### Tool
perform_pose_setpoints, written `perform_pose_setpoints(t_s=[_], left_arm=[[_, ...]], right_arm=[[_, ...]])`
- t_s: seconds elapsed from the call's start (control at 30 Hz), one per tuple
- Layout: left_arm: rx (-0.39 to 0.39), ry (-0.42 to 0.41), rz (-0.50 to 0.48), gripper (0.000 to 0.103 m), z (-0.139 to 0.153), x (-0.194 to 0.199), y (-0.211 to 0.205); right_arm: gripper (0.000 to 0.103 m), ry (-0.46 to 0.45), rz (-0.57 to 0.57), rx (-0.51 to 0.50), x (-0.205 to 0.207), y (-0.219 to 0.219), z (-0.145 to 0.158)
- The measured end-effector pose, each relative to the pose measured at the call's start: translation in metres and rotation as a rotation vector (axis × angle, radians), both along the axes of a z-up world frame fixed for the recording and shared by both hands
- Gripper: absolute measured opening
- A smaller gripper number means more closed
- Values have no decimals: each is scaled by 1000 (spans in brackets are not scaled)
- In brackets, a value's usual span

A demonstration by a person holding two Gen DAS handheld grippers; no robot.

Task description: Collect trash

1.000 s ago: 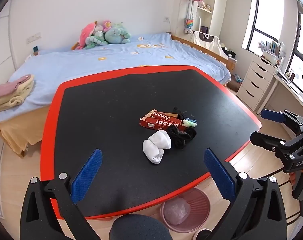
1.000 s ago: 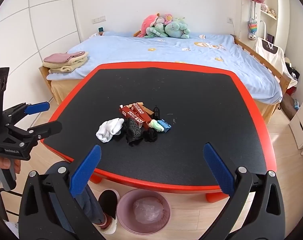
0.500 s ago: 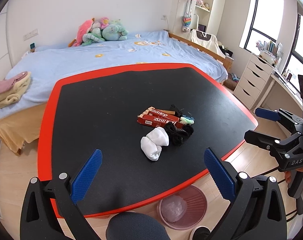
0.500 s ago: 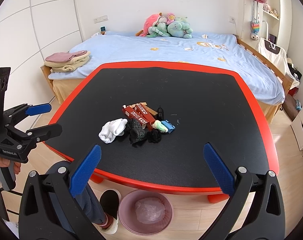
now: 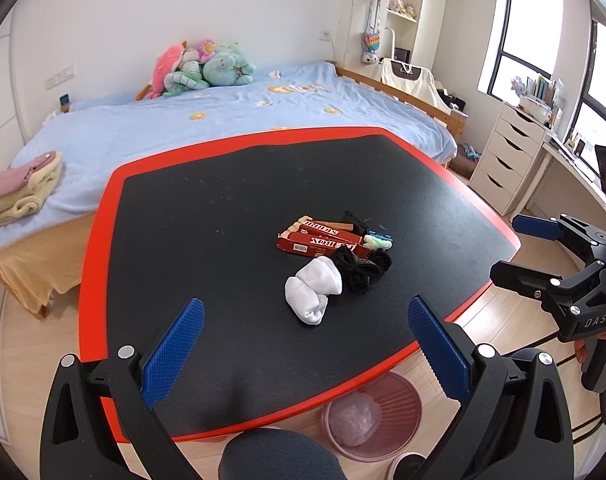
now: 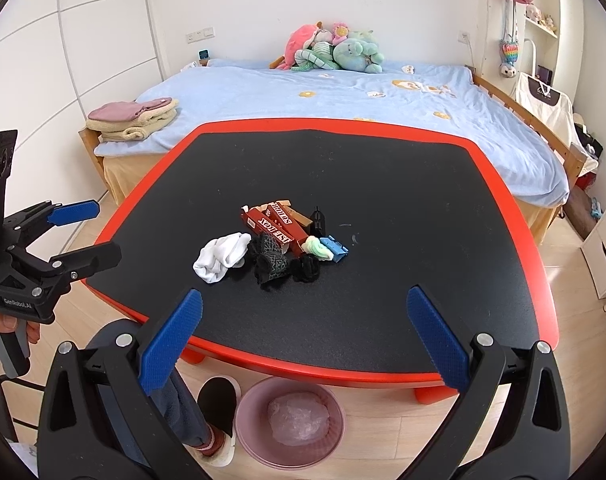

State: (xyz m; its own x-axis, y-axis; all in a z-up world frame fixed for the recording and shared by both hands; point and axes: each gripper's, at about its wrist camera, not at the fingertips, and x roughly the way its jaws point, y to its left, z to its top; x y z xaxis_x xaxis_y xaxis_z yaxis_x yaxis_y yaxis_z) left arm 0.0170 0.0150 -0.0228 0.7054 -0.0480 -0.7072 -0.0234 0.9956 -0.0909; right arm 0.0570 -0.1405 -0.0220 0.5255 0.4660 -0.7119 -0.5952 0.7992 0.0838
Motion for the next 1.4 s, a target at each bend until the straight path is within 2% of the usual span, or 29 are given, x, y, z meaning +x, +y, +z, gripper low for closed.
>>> perform_pose_setpoints(t_s=[0.8, 1.03, 1.4], left_arm=[[6, 22, -21, 98, -15, 7, -3], [9, 70, -43, 98, -27, 26, 1], [-16, 171, -81, 98, -61, 62, 7]], right_arm=[[100, 33, 12, -31, 8, 7, -22], [100, 58, 25, -40, 28, 16, -34], [100, 123, 88, -97, 68, 37, -70]])
